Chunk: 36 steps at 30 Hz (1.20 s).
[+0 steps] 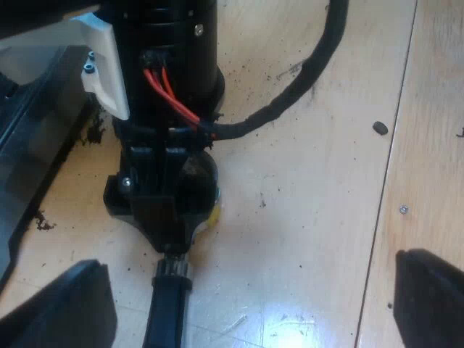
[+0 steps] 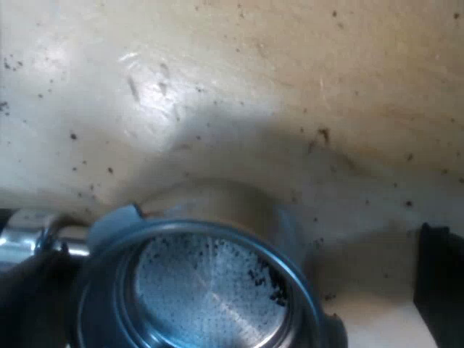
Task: Put the handle in the coffee machine
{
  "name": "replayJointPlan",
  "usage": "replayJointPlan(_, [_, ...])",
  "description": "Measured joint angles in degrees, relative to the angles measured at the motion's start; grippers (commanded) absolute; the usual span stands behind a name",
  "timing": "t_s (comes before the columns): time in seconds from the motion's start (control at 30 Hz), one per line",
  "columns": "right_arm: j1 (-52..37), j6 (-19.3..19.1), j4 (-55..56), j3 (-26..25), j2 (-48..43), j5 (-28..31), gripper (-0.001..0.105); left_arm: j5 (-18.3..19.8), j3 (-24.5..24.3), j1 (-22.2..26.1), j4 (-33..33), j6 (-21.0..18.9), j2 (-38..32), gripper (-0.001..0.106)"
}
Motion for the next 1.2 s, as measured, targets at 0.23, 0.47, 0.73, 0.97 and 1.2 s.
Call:
replayJointPlan(0.23, [0.0,-2.9,0.0,0.0,0.0,0.0,0.084,0.0,0.0,0.0,0.0,0.0,0.0,0.079])
replayJointPlan(0.47, [0.0,-4.1,0.0,0.0,0.0,0.0,0.064,0.0,0.0,0.0,0.0,0.0,0.0,0.079])
replayJointPlan(0.73, [0.0,-4.7,0.0,0.0,0.0,-0.2,0.002,0.0,0.0,0.0,0.0,0.0,0.0,0.079])
replayJointPlan(0.97, [0.0,-4.9,4.1,0.1,-1.8,0.4,0.000,0.0,0.0,0.0,0.0,0.0,0.0,0.079])
replayJointPlan(1.2, [0.0,-3.7,8.7,0.0,-8.3,0.5,0.000,0.0,0.0,0.0,-0.3,0.0,0.0,0.079])
